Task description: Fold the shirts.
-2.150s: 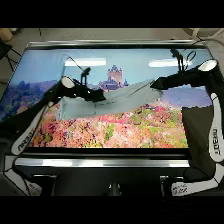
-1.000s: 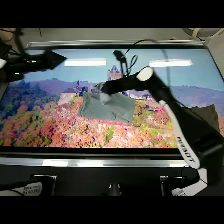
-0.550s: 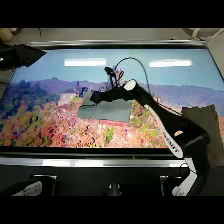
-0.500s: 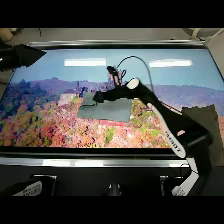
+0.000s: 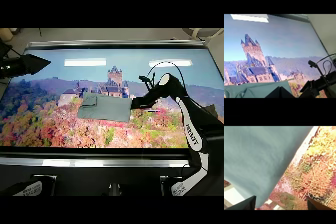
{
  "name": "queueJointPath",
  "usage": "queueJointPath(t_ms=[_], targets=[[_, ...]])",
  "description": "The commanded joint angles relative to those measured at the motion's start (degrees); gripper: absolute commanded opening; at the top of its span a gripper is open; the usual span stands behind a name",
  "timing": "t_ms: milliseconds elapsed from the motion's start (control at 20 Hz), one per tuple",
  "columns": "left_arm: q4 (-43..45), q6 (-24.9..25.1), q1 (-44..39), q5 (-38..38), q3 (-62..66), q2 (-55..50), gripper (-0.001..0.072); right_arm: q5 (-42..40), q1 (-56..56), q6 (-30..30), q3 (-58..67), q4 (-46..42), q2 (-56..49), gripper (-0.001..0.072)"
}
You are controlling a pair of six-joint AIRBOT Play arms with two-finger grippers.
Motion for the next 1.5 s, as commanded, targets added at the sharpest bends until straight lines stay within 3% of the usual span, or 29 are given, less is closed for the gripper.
queueJointPath(t_ms=[0,100,150,200,300,350,450,600,950,1100,1250,1450], targets=[[0.00,0.20,0.07,-0.20,-0.66,0.07,0.0029,-2.47,-0.07,0.35,-0.87,9.20,-4.37,0.0662],[0.00,0.22,0.07,-0.15,-0.66,0.07,0.0029,-3.82,0.85,0.15,-0.87,13.57,-6.12,0.0655],[0.00,0.22,0.07,-0.15,-0.66,0.07,0.0029,-4.09,1.16,0.17,-0.87,13.97,-6.51,0.0573],[0.00,0.22,0.07,-0.15,-0.66,0.07,0.0030,-4.31,1.70,0.17,-0.87,14.05,-6.58,0.0443],[0.00,0.17,0.24,-0.11,-0.66,0.09,0.0029,-3.98,1.66,-1.57,-0.85,16.41,-6.40,0.0088],[0.00,0.20,0.24,-0.11,-0.66,0.11,0.0030,-3.13,0.92,-4.74,-0.83,19.21,-5.92,0.0020],[0.00,0.20,0.24,-0.15,-0.66,0.09,0.0030,-0.66,-1.44,-8.55,0.02,21.79,-3.28,0.0019],[0.00,0.20,0.24,-0.15,-0.66,0.07,0.0030,5.86,-7.54,-9.20,4.39,20.41,3.80,0.0019],[0.00,0.70,0.22,0.50,-0.66,0.04,0.0030,17.73,-31.78,-4.74,10.40,19.67,17.73,0.0020],[0.00,1.09,0.20,0.50,-0.66,0.04,0.0030,21.99,-40.98,-4.81,10.40,15.50,20.17,0.0020],[0.00,1.05,0.20,0.46,-0.66,0.04,0.0030,23.02,-48.57,-5.95,10.40,10.75,20.72,0.0020],[-0.02,1.03,0.20,0.44,-0.66,0.04,0.0030,18.03,-55.74,-9.46,10.40,9.88,20.92,0.0020]])
